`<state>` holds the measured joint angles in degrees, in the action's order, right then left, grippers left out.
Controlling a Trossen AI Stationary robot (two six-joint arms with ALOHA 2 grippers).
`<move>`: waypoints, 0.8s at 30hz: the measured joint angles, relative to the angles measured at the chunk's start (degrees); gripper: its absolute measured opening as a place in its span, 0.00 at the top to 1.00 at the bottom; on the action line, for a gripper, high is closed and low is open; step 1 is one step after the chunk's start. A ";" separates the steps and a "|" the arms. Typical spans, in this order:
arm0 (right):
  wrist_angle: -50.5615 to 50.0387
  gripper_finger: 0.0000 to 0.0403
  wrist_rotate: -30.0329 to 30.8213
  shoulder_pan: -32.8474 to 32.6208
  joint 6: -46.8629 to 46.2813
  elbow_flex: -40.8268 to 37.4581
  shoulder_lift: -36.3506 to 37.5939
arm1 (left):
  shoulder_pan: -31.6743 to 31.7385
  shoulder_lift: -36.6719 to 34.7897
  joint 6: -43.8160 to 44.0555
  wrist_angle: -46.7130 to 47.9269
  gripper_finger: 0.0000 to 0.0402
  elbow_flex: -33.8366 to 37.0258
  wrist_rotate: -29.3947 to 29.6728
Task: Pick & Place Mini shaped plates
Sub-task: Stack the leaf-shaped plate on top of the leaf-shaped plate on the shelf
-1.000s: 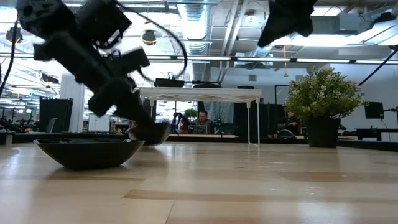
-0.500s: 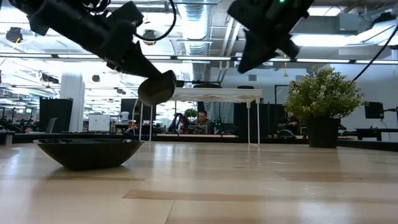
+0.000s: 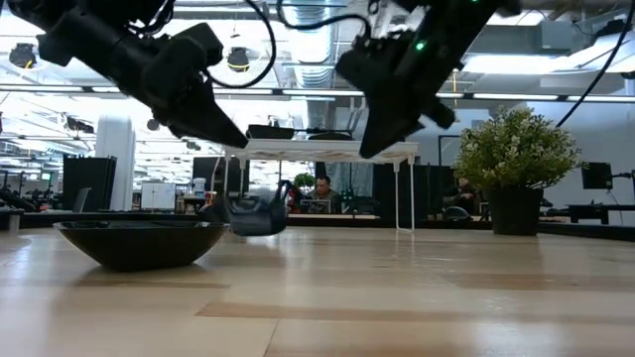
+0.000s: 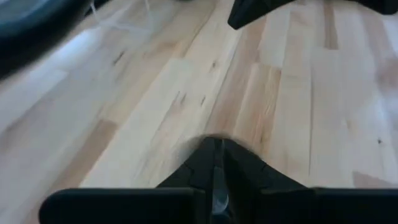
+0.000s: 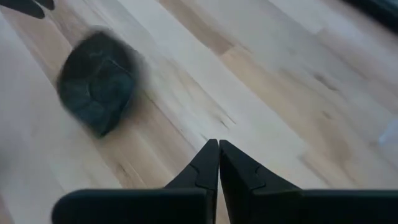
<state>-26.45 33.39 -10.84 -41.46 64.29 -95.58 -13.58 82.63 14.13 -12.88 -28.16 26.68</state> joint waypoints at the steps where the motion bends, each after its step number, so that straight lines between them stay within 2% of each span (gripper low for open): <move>1: 0.81 0.98 -0.43 0.35 -0.02 0.02 -0.72 | 0.00 0.00 0.89 0.00 0.92 0.33 0.00; 7: 2.10 0.98 -0.87 0.77 -0.09 0.02 -2.82 | -0.13 0.02 2.90 -0.48 0.98 1.22 -2.51; 13: 2.33 0.98 -1.20 0.77 -0.01 0.02 -2.59 | -0.13 0.02 5.25 -0.15 0.98 1.28 -3.46; 15: 2.14 0.98 -1.22 0.77 0.00 0.02 -2.60 | 0.45 0.02 10.10 0.06 0.97 1.93 -5.31; 20: 2.09 0.98 -1.92 0.34 0.01 0.02 -2.59 | 3.39 0.03 34.15 0.19 0.95 4.61 -14.57; 24: 2.16 0.98 -2.08 -0.27 0.61 0.02 -2.59 | 3.01 0.04 42.32 -0.09 0.92 5.57 -18.98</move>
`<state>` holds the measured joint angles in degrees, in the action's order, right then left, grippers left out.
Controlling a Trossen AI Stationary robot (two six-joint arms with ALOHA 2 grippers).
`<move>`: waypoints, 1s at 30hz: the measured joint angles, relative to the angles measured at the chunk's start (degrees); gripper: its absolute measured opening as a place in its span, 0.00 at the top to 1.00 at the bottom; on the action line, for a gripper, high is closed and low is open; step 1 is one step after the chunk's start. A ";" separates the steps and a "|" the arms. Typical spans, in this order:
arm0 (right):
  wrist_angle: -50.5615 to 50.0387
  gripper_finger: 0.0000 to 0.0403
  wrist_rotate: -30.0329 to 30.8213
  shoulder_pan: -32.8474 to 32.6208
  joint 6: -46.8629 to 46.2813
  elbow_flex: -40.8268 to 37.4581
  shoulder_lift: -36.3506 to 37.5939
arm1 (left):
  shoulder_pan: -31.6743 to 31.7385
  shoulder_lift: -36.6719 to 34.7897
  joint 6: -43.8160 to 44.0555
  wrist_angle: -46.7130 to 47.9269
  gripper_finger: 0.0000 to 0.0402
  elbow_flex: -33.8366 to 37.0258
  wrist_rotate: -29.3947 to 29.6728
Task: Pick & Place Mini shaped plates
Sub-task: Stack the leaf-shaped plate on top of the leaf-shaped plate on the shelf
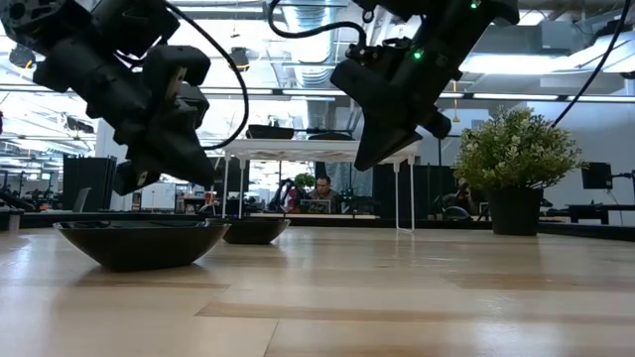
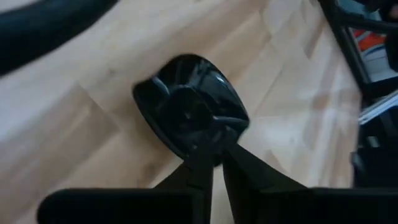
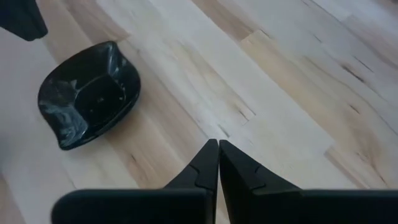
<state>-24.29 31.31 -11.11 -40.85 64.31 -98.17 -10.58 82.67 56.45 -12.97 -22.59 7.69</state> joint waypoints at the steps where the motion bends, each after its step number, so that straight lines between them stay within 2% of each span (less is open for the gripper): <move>1: 0.01 0.98 0.02 -0.21 0.55 0.00 0.00 | -0.24 0.00 1.20 -0.21 0.91 0.00 -0.32; 7: -0.02 0.98 0.06 -0.51 0.93 0.00 -0.01 | -0.54 0.00 9.80 -0.48 0.82 0.00 -2.07; 15: 0.31 0.98 0.04 -0.51 3.93 0.00 0.00 | 2.32 -0.02 10.53 2.15 0.72 -0.03 -3.21; 20: 0.92 0.98 0.04 -0.50 3.95 0.00 0.00 | 5.47 0.00 10.53 10.72 0.71 0.00 -3.39; 30: 0.90 0.98 0.15 -0.49 3.95 0.00 0.00 | 5.61 0.00 11.30 5.51 0.71 -0.07 -4.97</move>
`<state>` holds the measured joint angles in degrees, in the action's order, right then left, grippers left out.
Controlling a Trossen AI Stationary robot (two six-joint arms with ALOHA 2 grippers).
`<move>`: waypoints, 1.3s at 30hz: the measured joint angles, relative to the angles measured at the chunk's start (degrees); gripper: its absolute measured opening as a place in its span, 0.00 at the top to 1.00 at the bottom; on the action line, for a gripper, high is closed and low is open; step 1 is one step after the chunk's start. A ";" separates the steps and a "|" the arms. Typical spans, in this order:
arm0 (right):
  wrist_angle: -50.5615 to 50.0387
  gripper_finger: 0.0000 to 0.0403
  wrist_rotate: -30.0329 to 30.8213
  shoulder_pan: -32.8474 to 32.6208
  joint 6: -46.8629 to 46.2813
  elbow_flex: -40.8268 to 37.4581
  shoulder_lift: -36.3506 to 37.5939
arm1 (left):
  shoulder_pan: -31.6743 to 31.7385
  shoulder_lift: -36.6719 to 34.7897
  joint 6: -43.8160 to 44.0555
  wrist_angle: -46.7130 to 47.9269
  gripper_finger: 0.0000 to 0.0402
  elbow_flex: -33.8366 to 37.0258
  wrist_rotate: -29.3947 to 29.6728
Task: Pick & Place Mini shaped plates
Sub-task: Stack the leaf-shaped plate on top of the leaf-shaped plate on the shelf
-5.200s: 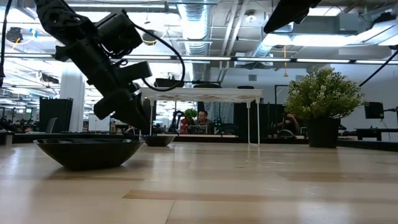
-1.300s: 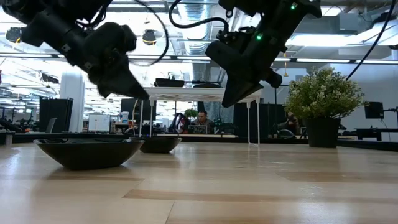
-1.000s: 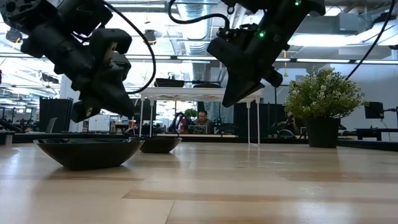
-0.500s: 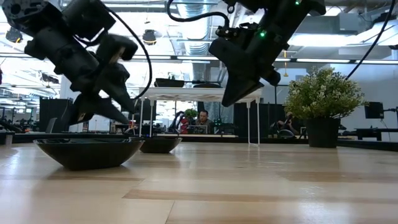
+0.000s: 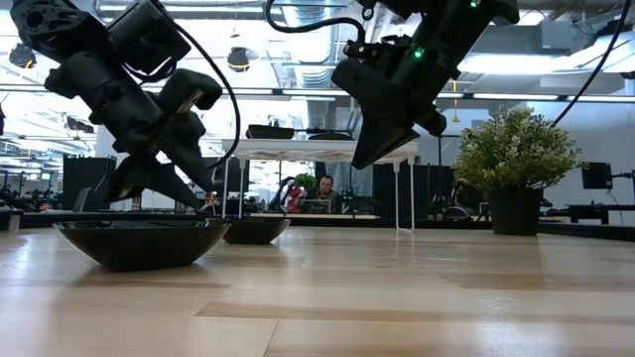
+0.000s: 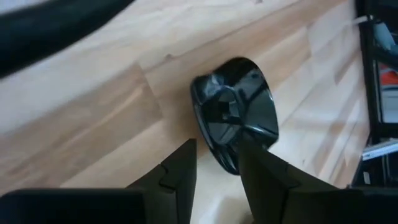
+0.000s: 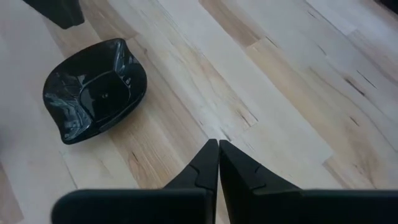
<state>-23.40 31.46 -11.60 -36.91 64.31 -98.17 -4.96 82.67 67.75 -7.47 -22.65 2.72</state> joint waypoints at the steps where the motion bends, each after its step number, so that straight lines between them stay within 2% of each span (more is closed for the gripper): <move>1: 0.01 0.98 0.02 0.00 0.00 0.00 0.00 | -0.32 0.00 -0.07 -0.13 0.71 0.00 -0.02; 9: 0.84 0.98 0.05 0.00 0.00 0.00 0.02 | -0.36 0.00 -1.84 -0.46 0.71 0.00 3.40; 16: 1.38 0.98 0.00 0.00 -0.02 0.00 0.04 | -1.15 0.00 -1.28 -0.52 0.69 0.00 3.33; 20: 1.37 0.98 -0.09 0.00 -0.04 0.00 0.04 | -2.04 0.00 1.51 -0.69 0.67 0.00 8.18; 24: 1.32 0.98 -0.42 0.00 -0.04 0.00 0.04 | -2.80 0.06 1.74 -0.77 0.67 0.00 9.10; 31: 1.14 0.98 -0.79 0.00 -0.06 0.00 0.04 | -4.22 4.95 5.63 -1.35 0.67 -0.04 8.18; 39: 0.63 0.98 -0.81 0.00 -0.04 0.00 0.04 | -4.64 8.96 6.70 -9.61 0.67 -0.02 8.04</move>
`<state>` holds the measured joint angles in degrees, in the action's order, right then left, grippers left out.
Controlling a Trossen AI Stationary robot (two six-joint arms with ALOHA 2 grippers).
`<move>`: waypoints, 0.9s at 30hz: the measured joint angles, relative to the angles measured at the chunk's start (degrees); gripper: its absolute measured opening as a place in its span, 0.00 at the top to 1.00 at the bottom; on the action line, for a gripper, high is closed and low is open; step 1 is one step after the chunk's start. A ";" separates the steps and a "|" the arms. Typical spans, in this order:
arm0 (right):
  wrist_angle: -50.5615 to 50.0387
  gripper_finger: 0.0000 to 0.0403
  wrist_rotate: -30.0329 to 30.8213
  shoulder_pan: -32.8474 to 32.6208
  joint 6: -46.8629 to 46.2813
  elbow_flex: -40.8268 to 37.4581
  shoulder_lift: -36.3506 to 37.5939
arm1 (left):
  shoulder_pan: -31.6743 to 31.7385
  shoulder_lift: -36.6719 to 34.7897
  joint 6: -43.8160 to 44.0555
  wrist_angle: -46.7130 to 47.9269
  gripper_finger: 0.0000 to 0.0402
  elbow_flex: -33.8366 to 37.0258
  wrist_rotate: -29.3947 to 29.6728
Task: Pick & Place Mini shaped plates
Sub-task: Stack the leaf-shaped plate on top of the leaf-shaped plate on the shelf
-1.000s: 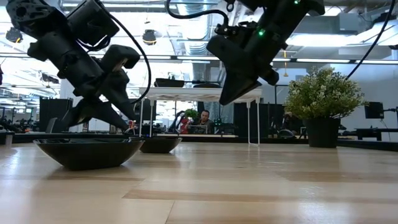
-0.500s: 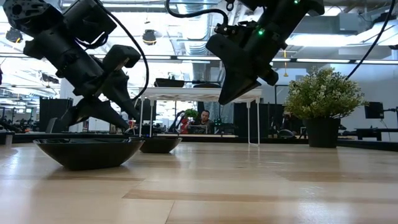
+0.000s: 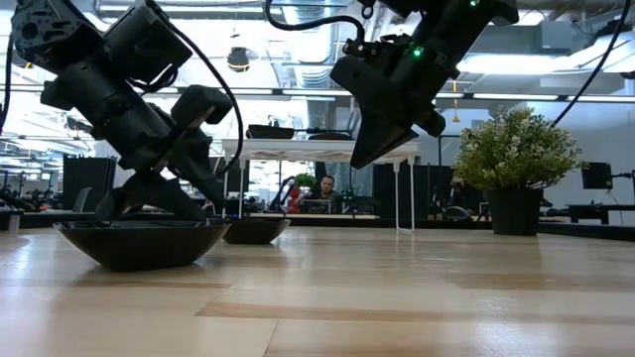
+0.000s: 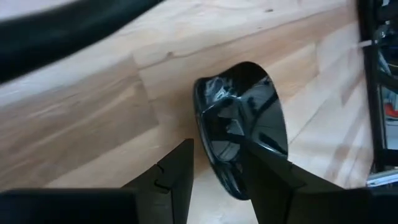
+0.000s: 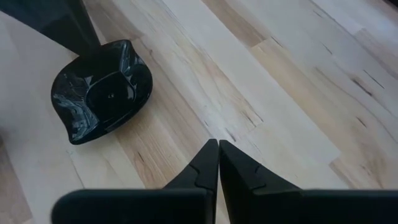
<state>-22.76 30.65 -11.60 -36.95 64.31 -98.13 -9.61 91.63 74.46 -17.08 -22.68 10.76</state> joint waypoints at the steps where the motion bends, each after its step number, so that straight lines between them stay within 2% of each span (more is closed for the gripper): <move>1: -0.04 0.98 0.00 0.00 0.00 0.00 0.00 | 0.00 0.41 0.09 -0.19 0.67 0.00 -0.02; 5: -0.10 0.98 -0.02 0.00 0.03 0.00 0.00 | 0.07 2.99 1.96 -0.33 0.67 0.00 -1.74; 10: -0.09 0.98 -0.02 0.00 0.93 0.00 0.00 | 0.07 6.19 2.82 -5.23 0.67 -0.15 -2.77; 16: -0.11 0.98 -0.01 0.00 0.94 0.00 0.00 | 0.04 6.43 1.87 -7.74 0.67 -0.13 -3.47; 27: -0.09 0.98 0.00 0.00 0.98 0.00 0.00 | 0.16 6.43 -14.66 -7.92 0.67 -0.09 -1.37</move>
<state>-22.85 30.65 -11.60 -35.97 64.31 -98.13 -9.44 98.06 59.79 -25.00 -22.76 9.39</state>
